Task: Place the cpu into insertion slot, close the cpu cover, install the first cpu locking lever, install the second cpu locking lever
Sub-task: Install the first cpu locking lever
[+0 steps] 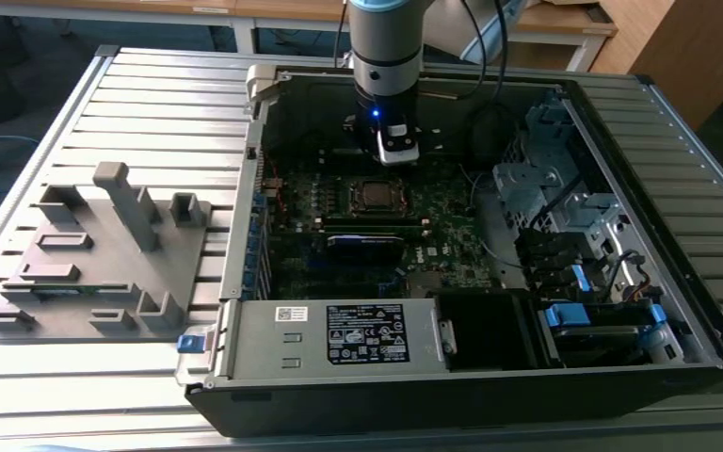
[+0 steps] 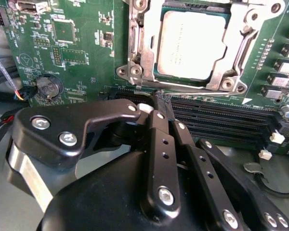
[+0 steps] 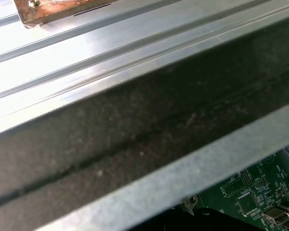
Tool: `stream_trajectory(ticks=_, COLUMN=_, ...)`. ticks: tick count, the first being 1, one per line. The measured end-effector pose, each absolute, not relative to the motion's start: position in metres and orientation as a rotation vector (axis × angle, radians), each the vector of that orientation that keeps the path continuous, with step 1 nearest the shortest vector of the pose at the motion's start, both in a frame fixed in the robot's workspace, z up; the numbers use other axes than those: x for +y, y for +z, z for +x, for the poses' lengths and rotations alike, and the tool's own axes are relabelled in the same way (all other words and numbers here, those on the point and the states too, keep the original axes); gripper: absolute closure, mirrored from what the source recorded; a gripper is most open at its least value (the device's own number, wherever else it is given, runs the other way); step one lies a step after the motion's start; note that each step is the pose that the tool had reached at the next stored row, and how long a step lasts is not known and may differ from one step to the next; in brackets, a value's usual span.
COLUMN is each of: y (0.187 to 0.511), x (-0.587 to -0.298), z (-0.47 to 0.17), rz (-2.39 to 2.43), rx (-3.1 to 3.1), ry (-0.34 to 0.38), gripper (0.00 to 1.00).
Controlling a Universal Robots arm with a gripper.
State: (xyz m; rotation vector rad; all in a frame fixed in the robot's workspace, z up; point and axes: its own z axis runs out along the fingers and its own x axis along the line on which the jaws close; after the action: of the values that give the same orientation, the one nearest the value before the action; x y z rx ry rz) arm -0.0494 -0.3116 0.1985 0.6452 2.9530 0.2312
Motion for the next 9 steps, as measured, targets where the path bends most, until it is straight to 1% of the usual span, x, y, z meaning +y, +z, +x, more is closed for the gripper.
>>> stream_trajectory(ticks=9, y=0.1955, x=-0.3123, z=-0.0495, rz=0.641, rx=2.950, ry=0.177, gripper=0.89)
